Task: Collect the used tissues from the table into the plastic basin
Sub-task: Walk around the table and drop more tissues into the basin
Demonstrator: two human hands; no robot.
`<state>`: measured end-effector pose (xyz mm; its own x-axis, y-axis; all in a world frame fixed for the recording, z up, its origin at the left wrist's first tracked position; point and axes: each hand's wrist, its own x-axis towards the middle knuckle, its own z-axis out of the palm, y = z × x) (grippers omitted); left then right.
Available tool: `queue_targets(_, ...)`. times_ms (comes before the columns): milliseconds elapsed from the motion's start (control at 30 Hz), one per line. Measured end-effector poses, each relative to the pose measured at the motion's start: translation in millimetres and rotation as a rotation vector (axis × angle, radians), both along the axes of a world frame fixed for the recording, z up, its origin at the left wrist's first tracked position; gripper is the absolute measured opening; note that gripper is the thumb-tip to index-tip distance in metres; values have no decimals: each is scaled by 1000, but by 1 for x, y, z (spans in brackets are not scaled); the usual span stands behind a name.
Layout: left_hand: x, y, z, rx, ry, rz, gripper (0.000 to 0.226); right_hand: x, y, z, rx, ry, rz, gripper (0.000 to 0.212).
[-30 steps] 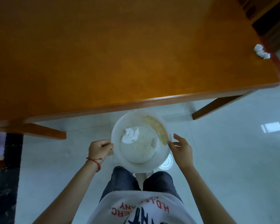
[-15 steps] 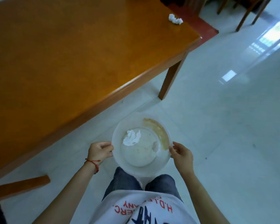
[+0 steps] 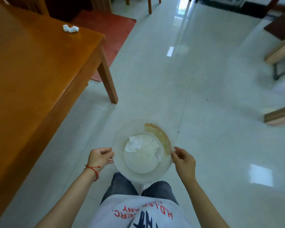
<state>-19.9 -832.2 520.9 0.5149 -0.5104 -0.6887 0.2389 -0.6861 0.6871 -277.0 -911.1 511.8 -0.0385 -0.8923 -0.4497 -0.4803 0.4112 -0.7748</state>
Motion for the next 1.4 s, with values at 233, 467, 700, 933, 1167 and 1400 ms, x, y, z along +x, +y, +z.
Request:
queue_targets(233, -35, -68, -4, 18, 4, -186, 31, -52, -16, 0, -5, -14, -196, 27)
queue_targets(467, -49, -135, -4, -8, -17, -276, 32, -69, -62, -2, -26, -36, -289, 27)
queue_targets(700, -42, -230, 1, -63, -21, -319, 27, -58, -152, -2, -60, -58, -319, 26)
queue_targets(933, -4, -344, 3, -86, 9, -317, 29, -22, -266, 2, -90, -86, -349, 23)
queue_targets(1167, 18, -445, 14, -108, 26, -299, 25, 3, -369, 8, -109, -75, -329, 26)
queue_targets(1400, 29, -540, 8, -100, 2, -210, 21, 13, -485, -1, -96, -53, -217, 28)
